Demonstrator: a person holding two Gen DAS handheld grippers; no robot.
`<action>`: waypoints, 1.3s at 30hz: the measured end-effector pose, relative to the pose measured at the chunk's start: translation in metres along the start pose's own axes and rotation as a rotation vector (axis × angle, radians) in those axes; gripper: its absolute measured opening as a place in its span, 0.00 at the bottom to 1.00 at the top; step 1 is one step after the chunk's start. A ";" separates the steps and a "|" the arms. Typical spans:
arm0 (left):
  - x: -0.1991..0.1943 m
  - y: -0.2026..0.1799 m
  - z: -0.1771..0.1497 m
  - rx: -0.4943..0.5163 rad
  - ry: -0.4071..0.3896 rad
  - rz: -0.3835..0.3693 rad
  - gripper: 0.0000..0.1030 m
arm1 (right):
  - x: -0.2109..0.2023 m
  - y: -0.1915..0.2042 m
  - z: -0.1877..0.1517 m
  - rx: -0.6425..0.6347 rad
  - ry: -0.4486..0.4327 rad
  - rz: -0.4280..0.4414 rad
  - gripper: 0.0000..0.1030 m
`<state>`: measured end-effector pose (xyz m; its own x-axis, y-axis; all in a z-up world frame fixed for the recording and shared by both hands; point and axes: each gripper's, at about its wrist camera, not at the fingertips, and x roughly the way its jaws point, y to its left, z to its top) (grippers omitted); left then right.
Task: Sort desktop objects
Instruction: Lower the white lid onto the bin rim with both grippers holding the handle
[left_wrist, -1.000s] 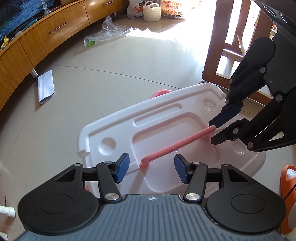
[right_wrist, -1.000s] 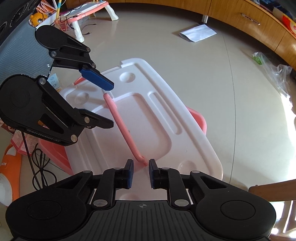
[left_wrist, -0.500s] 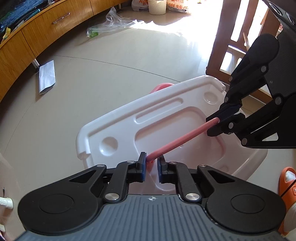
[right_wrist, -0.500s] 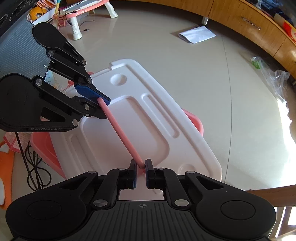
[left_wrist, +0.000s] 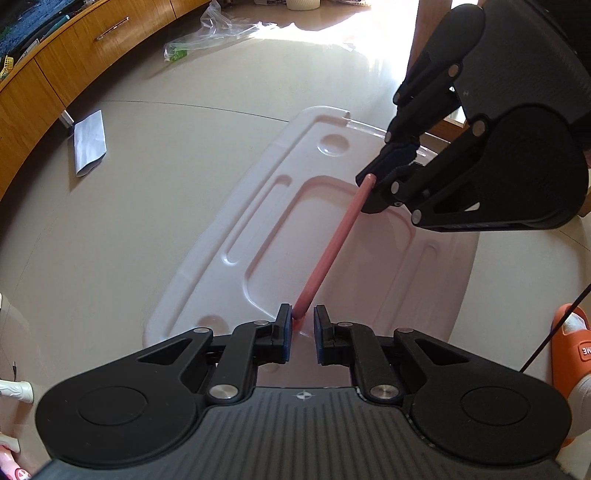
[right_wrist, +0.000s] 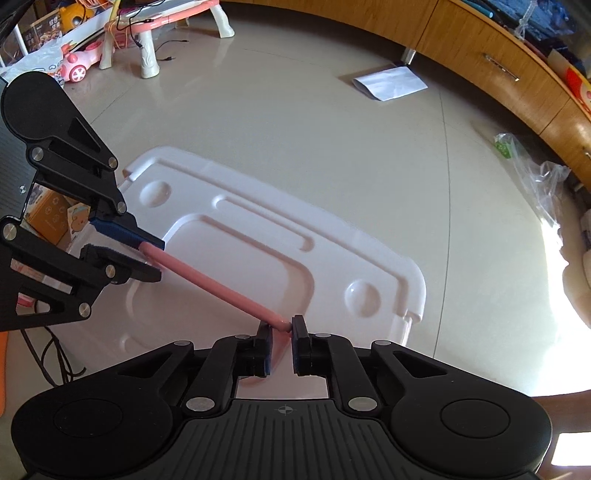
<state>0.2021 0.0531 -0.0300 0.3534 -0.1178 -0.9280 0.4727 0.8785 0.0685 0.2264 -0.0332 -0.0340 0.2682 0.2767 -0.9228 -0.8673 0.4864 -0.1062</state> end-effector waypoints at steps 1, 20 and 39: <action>0.000 -0.001 -0.001 0.003 0.003 0.000 0.12 | 0.001 0.001 0.002 -0.004 -0.002 -0.006 0.09; -0.001 -0.001 -0.005 -0.037 -0.004 0.030 0.13 | 0.013 -0.003 0.010 0.010 0.005 0.007 0.10; -0.006 0.007 -0.004 -0.068 -0.016 0.088 0.13 | 0.007 0.001 0.007 0.033 0.038 0.073 0.07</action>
<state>0.2002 0.0621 -0.0250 0.4038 -0.0457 -0.9137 0.3835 0.9152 0.1236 0.2305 -0.0253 -0.0382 0.1878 0.2815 -0.9410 -0.8697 0.4929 -0.0261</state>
